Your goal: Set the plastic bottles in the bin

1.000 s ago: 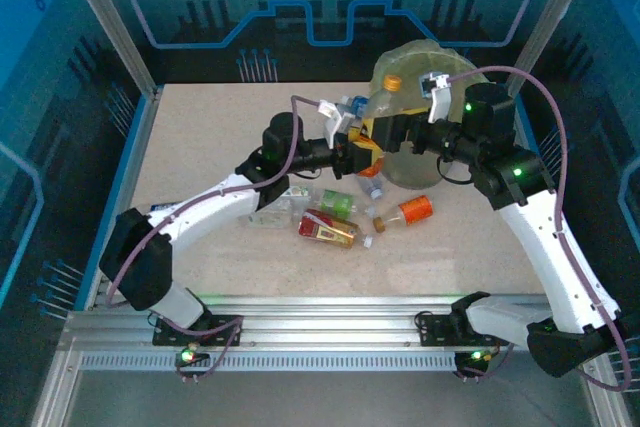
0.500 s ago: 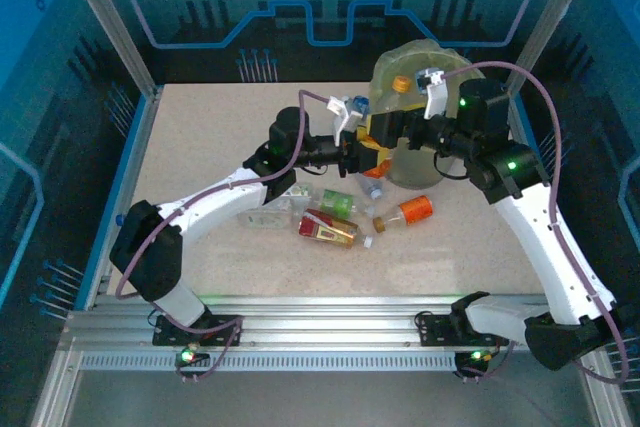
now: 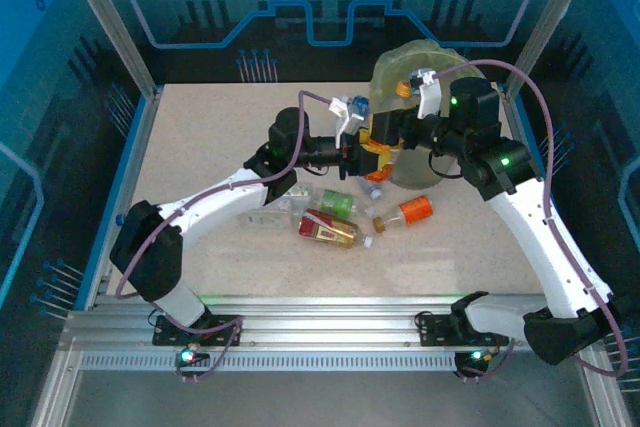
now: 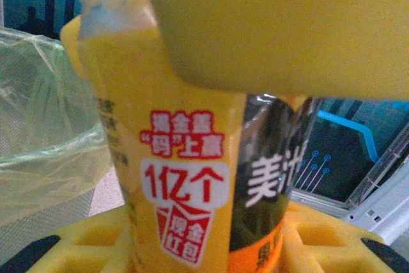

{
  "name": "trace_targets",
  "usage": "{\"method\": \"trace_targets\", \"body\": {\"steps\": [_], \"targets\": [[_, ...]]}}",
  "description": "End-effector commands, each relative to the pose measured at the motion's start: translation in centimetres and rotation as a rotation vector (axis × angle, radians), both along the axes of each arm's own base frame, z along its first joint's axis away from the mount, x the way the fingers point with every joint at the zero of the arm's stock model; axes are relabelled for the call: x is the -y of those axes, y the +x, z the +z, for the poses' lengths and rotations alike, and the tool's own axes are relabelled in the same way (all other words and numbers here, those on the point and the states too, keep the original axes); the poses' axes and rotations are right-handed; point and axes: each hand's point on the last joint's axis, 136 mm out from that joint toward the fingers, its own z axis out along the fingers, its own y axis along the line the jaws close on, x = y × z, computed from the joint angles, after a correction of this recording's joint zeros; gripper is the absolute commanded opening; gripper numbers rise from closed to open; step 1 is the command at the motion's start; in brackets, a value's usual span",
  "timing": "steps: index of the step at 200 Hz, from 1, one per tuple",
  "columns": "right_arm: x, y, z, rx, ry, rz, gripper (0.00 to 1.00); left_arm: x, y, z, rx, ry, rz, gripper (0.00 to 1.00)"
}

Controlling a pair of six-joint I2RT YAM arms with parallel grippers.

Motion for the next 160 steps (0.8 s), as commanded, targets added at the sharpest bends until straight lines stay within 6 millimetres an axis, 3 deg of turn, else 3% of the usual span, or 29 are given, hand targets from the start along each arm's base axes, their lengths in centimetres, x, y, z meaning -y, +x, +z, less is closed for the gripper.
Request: {"method": "trace_targets", "body": {"steps": [1,35,79,160], "targets": [[-1.1,-0.4,0.8,0.02,0.001,0.04,0.42,0.4,-2.5,1.9,0.06,-0.039,-0.08,0.47],[-0.4,0.2,0.8,0.038,-0.037,-0.008,0.31,-0.3,-2.6,2.5,0.073,-0.041,-0.04,0.98],[1.2,1.3,3.2,0.103,-0.121,-0.091,0.28,-2.4,-2.4,3.2,0.1,-0.022,0.105,0.99],[5.7,5.5,8.4,0.22,-0.264,-0.349,0.22,-9.0,-1.3,3.1,0.154,0.009,0.478,0.99]]}}
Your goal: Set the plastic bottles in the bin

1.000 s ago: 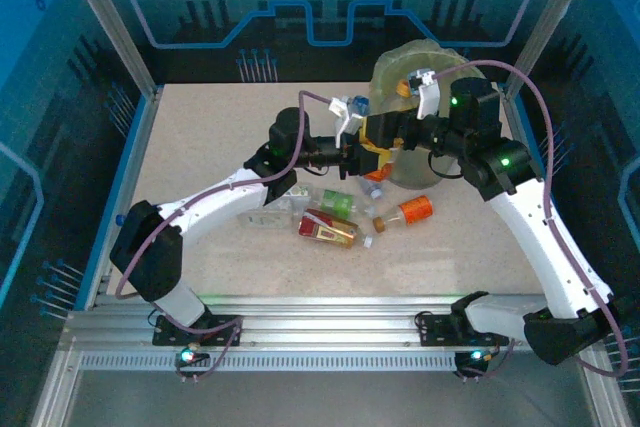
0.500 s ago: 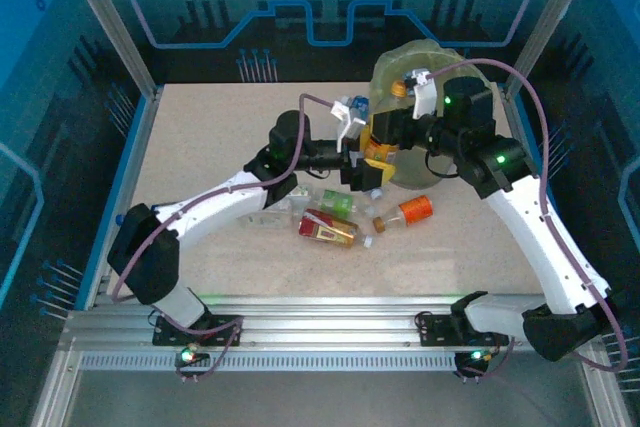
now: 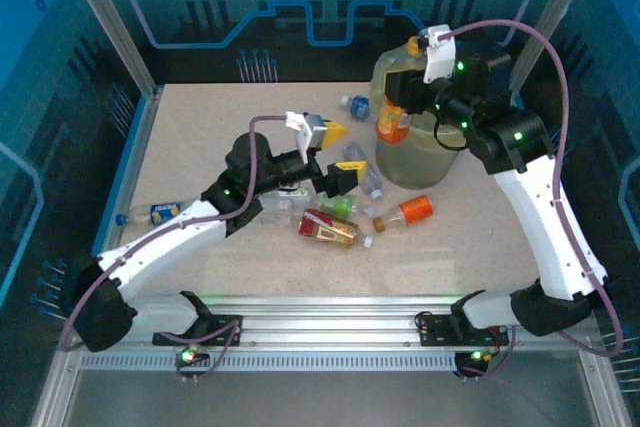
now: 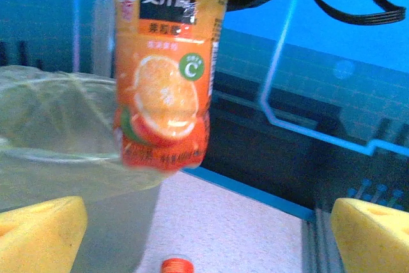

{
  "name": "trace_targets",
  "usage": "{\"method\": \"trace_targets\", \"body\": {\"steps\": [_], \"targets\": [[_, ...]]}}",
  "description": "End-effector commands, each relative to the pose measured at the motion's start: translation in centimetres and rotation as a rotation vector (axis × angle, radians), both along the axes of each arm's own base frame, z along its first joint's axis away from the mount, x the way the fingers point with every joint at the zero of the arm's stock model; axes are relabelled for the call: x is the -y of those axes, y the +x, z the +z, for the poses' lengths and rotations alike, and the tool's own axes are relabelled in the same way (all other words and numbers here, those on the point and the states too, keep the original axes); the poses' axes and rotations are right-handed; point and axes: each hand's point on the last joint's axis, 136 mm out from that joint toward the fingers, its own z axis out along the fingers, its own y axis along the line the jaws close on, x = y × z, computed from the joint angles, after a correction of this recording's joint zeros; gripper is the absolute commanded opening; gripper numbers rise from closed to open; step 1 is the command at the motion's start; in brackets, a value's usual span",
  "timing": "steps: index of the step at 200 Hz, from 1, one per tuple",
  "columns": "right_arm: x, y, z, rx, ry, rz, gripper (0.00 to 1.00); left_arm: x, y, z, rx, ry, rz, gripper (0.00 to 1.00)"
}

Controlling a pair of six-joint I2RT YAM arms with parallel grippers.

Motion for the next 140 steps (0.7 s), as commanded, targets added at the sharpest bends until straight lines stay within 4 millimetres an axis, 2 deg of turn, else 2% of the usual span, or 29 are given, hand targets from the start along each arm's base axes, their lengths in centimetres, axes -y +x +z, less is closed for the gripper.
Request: {"method": "trace_targets", "body": {"steps": [1,52,85,113,140], "targets": [[3.0,1.7,1.3,0.039,-0.079,-0.145,0.22,-2.1,1.0,-0.3,0.027,0.032,0.149,0.99],[6.9,4.5,3.5,0.085,-0.132,-0.364,0.22,-5.0,2.4,-1.4,0.001,0.073,0.334,0.99],[9.1,6.3,4.3,0.107,-0.209,-0.484,0.22,-5.9,2.6,-1.6,0.001,0.079,0.374,0.99],[10.8,7.9,3.7,0.092,-0.285,-0.572,0.21,-6.3,2.8,-2.0,-0.005,0.097,0.4,0.99],[11.5,9.3,2.0,0.055,-0.329,-0.617,0.23,-6.5,3.0,-2.2,-0.008,0.103,0.418,0.99]]}}
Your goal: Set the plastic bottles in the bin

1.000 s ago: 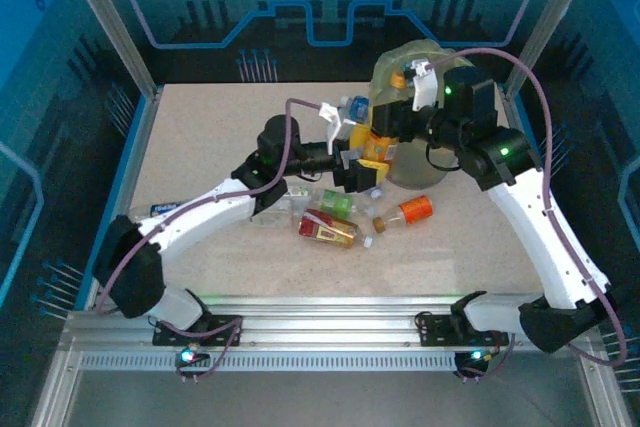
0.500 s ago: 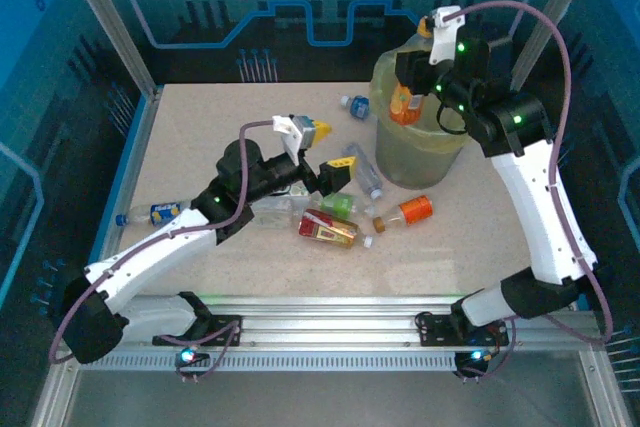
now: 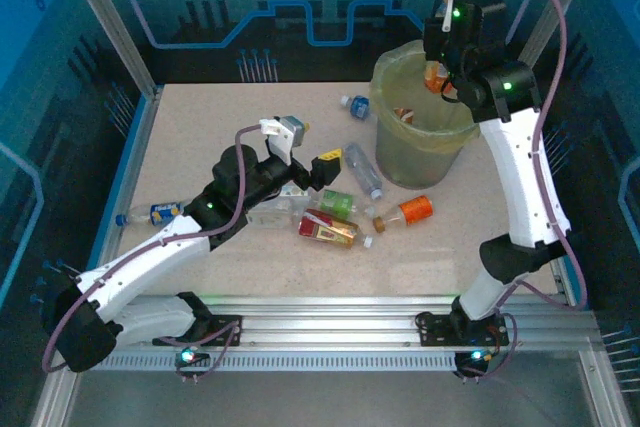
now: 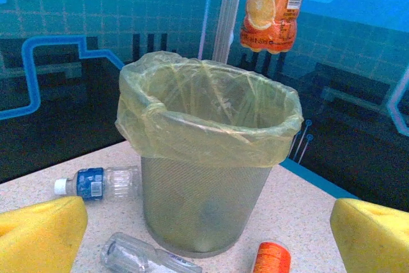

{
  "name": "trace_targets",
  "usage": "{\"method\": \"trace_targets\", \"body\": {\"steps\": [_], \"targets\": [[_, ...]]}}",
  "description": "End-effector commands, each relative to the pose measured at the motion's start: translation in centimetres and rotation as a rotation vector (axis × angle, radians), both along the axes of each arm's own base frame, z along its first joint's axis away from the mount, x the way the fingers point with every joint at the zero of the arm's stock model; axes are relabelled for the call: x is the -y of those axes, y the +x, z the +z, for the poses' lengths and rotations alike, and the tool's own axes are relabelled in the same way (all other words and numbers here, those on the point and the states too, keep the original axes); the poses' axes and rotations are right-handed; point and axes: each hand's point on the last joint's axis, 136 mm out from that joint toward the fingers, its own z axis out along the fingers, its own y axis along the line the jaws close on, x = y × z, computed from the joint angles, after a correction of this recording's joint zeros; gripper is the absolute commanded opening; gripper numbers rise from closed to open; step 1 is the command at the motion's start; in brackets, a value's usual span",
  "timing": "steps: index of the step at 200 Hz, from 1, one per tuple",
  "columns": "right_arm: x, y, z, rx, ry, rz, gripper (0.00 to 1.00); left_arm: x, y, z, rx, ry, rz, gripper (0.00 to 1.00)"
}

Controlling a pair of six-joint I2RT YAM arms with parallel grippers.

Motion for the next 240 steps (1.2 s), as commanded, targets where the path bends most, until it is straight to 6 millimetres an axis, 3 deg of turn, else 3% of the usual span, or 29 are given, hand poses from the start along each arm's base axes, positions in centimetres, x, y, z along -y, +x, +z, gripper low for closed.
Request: {"method": "trace_targets", "body": {"steps": [1,240], "targets": [[2.2,0.8,-1.0,-0.035,-0.068,-0.102,0.23,-1.0,0.1,-0.1,0.014,0.017,0.047,0.99],[3.0,5.9,-16.3,-0.317,-0.127,-0.263,0.27,-4.8,1.2,-2.4,-0.061,0.008,0.17,0.99]]}}
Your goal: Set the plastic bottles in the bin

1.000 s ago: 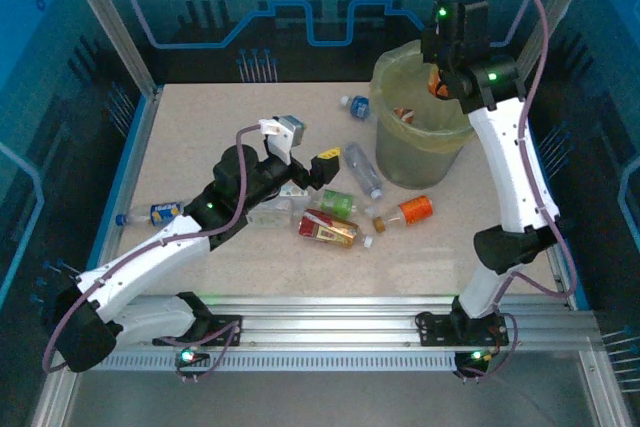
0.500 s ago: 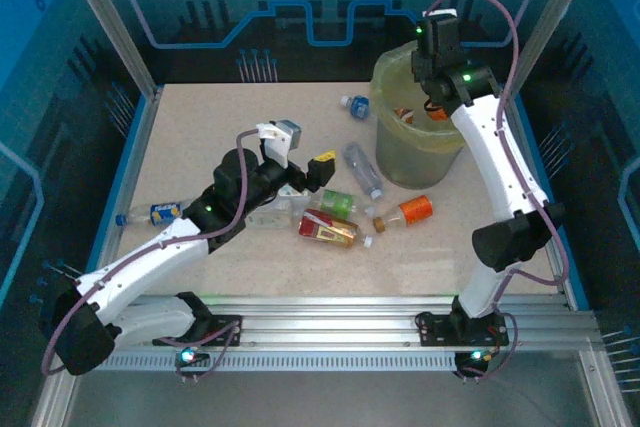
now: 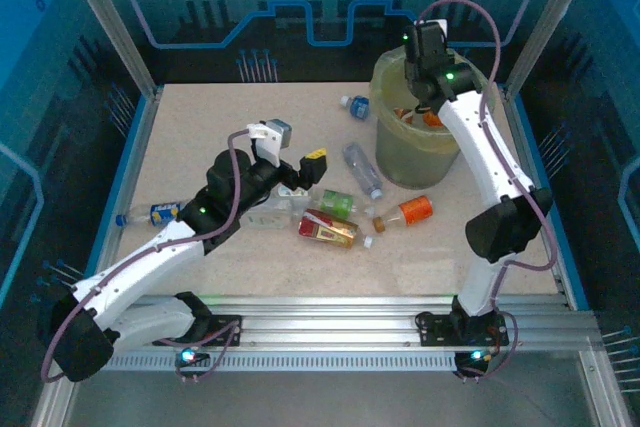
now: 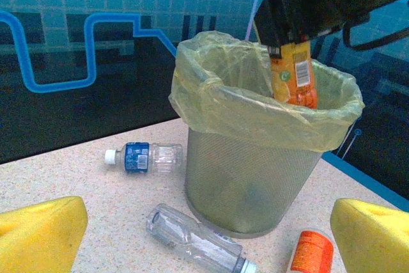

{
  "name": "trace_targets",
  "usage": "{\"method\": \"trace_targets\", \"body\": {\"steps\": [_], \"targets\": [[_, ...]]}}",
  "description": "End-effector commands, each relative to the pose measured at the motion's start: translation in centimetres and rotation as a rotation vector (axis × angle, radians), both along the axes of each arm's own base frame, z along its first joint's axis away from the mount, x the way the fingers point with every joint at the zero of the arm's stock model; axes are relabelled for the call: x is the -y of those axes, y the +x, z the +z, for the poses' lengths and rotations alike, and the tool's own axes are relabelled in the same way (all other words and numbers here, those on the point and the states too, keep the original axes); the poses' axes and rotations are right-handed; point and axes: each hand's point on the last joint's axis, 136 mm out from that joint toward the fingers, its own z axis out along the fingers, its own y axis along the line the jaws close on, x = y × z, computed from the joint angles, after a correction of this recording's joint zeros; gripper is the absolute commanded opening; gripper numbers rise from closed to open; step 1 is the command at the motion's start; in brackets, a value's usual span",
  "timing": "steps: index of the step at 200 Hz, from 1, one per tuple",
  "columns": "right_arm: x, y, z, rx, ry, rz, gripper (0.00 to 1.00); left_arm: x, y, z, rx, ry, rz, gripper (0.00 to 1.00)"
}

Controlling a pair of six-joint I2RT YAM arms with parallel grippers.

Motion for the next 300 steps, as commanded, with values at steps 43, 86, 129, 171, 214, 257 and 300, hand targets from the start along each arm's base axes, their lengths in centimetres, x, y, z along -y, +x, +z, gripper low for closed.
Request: {"method": "trace_targets", "body": {"steps": [43,86,129,171,214,257,300], "targets": [[1.8,1.3,-4.3,-0.069,0.035,-0.075,0.32,-1.6,0.1,-0.4,-0.025,-0.021,0.047,0.99],[2.4,1.4,-6.8,-0.117,0.071,-0.09,0.43,-2.0,0.3,-0.4,-0.035,-0.027,0.067,0.99],[2.6,1.2,-8.7,-0.156,0.1,-0.092,0.53,-2.6,0.6,-0.8,-0.053,-0.035,0.094,0.99],[2.2,1.1,-9.5,-0.175,0.127,-0.067,0.67,-3.2,0.9,-1.0,-0.073,-0.041,0.12,0.99],[1.4,1.0,-8.3,-0.167,0.162,-0.027,0.82,-3.8,1.3,-1.2,-0.097,-0.056,0.145,0.99],[0.5,-0.2,-5.3,-0.125,0.209,0.028,0.94,-4.7,1.8,-1.6,-0.134,-0.073,0.189,0.99],[-0.4,-2.2,-2.2,-0.095,0.244,0.09,1.0,-6.8,2.9,-3.0,-0.224,-0.13,0.271,0.99]]}}
